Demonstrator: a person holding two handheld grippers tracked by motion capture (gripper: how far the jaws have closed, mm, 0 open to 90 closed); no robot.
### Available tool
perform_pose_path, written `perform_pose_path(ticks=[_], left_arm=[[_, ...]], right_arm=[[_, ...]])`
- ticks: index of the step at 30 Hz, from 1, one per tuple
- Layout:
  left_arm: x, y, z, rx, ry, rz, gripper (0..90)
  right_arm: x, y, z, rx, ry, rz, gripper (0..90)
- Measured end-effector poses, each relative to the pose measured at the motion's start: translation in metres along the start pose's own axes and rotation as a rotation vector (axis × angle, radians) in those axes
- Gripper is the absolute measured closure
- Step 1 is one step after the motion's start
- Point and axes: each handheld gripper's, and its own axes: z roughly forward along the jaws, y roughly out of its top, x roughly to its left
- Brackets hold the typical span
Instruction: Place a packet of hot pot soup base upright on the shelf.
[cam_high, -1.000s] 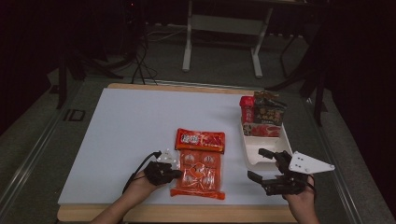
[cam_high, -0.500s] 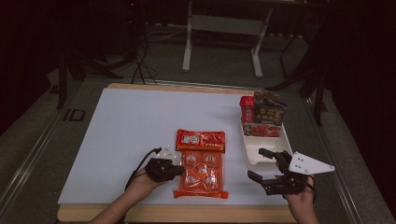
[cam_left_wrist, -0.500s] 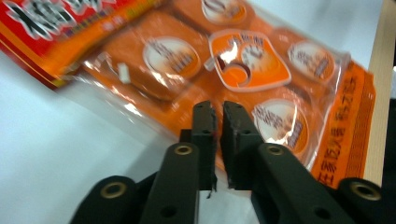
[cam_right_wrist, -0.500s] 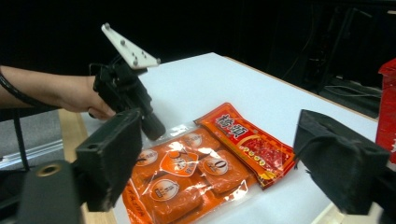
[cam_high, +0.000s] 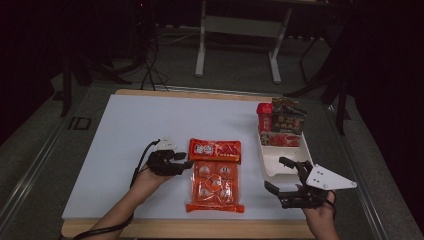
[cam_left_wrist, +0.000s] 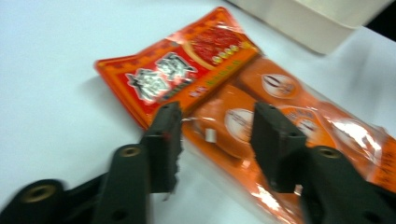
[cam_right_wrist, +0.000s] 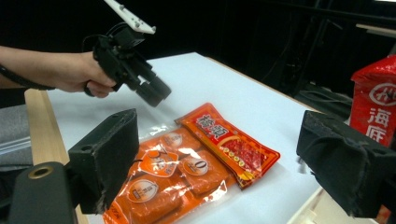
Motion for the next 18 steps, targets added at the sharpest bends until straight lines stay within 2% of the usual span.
perform_pose_path(ticks=[7, 10, 11, 16, 18], left_arm=[[0.021, 0.004, 0.018, 0.016, 0.04, -0.036, 36.8], [0.028, 0.004, 0.023, 0.011, 0.056, -0.05, 36.8], [0.031, 0.004, 0.025, 0.013, 0.055, -0.064, 36.8], [0.04, 0.003, 0.03, 0.003, 0.071, -0.083, 36.8], [0.041, 0.002, 0.031, 0.001, 0.055, -0.09, 36.8]], right_arm=[[0.0, -0.001, 0.001, 0.002, -0.005, 0.02, 12.4], [-0.001, -0.002, 0.002, 0.006, 0.004, 0.033, 12.4], [-0.001, -0.002, 0.001, 0.004, 0.004, 0.033, 12.5], [-0.001, -0.002, 0.001, 0.007, 0.004, 0.029, 12.5], [-0.001, -0.002, 0.001, 0.011, 0.002, 0.026, 12.6]])
